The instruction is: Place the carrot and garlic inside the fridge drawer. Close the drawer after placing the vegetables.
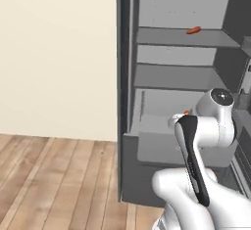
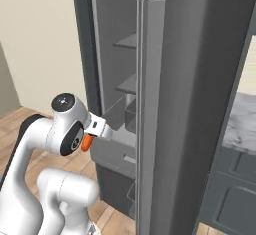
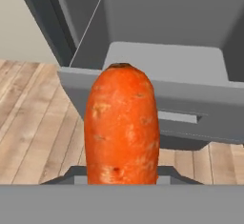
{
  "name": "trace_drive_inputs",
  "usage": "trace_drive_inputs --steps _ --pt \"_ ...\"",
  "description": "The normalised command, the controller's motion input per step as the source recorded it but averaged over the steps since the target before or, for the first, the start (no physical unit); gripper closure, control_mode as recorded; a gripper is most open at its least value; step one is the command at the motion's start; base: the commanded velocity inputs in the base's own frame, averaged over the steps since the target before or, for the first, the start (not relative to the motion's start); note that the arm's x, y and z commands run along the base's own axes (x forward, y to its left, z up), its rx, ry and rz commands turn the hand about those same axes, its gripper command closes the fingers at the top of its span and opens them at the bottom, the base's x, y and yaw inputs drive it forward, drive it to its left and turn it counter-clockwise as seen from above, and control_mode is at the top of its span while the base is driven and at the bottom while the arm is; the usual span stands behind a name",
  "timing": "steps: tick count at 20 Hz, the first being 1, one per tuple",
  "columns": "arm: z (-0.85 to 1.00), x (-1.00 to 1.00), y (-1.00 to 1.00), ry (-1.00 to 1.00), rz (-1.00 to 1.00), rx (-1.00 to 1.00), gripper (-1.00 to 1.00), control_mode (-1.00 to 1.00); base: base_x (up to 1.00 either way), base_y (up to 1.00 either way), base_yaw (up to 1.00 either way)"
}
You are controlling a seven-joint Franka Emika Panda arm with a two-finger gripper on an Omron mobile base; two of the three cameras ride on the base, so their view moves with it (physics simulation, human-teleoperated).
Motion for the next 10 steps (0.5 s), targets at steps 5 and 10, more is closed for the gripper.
trace_drive_inputs --steps 5,10 --pt "0.0 0.0 0.0 0.0 0.0 0.0 1.0 1.0 0.42 0.16 -0.33" --pt "0.0 0.0 0.0 0.0 0.0 0.0 1.0 1.0 0.54 0.27 -0.33"
